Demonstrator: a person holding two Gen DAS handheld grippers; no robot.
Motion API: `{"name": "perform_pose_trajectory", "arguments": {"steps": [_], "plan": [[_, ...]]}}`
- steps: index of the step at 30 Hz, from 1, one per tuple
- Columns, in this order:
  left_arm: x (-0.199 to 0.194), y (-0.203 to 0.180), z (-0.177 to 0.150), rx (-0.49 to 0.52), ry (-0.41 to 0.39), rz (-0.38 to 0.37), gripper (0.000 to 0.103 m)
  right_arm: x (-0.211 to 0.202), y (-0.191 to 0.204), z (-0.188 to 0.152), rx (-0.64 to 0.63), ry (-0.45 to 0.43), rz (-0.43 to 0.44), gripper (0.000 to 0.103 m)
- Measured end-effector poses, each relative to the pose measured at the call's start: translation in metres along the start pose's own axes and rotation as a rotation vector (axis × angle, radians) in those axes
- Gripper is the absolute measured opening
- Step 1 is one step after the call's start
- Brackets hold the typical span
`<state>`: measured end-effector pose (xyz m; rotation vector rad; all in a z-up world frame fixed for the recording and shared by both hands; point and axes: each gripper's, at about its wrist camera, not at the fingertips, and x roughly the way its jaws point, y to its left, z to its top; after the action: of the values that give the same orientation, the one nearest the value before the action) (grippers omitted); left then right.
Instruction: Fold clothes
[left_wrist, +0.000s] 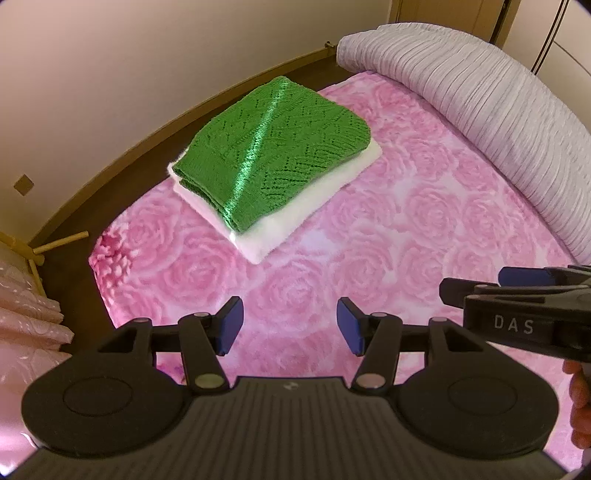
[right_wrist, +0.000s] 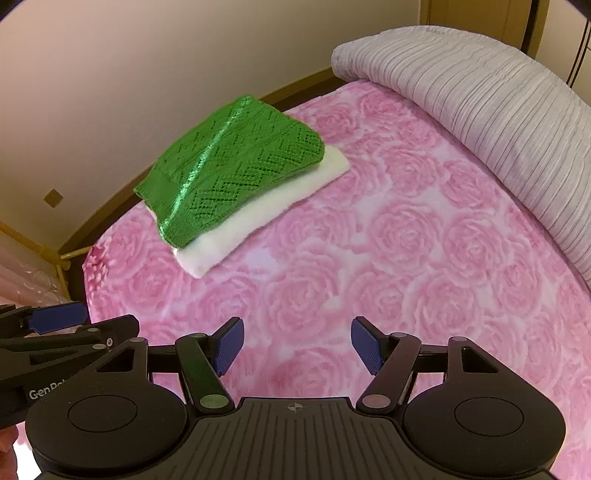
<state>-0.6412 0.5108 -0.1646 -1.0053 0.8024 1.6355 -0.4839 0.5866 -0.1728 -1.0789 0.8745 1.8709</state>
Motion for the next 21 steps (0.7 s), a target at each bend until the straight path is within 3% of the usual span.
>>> {"name": "perform_pose_trajectory", "arguments": {"steps": [21], "plan": [[0.005, 0.006, 0.002, 0.008, -0.030, 0.032, 0.052, 0.008, 0.008, 0.005, -0.004, 0.010, 0.007, 0.068]]}}
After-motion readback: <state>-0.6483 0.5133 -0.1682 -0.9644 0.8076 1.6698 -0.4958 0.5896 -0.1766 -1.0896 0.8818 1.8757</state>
